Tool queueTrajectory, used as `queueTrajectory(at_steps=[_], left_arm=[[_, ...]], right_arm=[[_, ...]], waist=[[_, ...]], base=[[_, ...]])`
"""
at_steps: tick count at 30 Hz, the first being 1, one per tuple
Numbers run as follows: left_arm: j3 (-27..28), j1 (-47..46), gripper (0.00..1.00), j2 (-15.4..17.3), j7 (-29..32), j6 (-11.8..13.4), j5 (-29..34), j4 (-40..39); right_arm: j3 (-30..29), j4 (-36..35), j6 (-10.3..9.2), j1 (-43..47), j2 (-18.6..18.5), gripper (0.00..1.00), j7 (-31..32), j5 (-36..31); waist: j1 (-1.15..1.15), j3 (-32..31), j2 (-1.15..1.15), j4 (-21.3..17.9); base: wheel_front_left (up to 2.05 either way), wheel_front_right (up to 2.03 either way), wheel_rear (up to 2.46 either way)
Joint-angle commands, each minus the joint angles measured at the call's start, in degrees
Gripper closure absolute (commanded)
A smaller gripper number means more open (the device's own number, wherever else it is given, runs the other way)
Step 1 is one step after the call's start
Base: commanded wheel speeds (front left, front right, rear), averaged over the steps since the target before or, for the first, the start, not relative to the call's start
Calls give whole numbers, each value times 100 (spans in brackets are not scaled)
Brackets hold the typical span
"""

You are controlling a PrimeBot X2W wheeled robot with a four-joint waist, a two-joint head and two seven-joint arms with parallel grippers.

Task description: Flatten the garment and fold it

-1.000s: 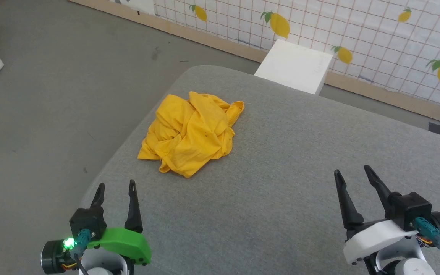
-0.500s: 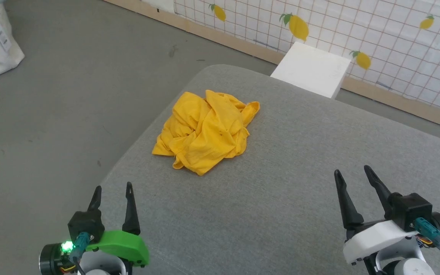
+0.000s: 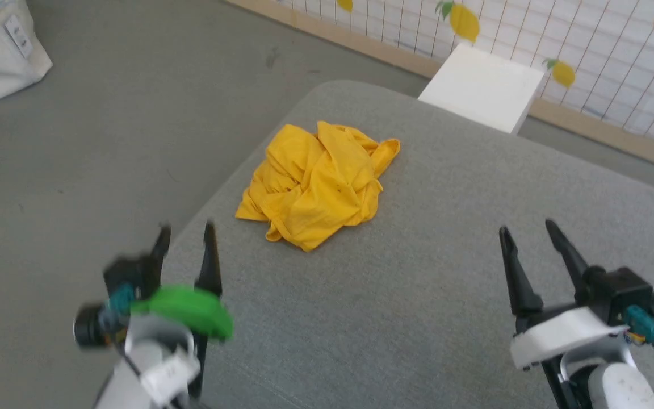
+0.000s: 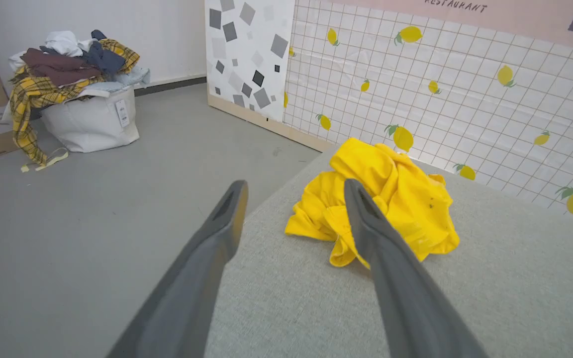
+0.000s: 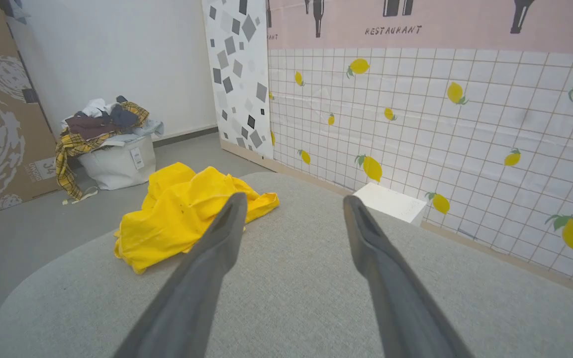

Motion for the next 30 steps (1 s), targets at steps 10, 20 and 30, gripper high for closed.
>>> queueTrajectory(at_steps=[10, 20, 30], left_arm=[[236, -2303, 0, 247, 1375, -709, -1073, 804], [583, -3730, 0, 930, 3242, -741, -1746, 1447], [603, -3444, 0, 1095, 4933, 75, -2044, 1821]], right_arm=[[145, -257, -10, -667, 3, 0, 24, -124], [243, -125, -10, -1209, 3, 0, -199, 32], [339, 175, -10, -1535, 3, 0, -480, 235]], waist=[[0, 1604, 0, -1016], [0, 2526, 0, -1919], [0, 2887, 0, -2437]], base=[[0, 0, 0], [0, 0, 0], [0, 0, 0]])
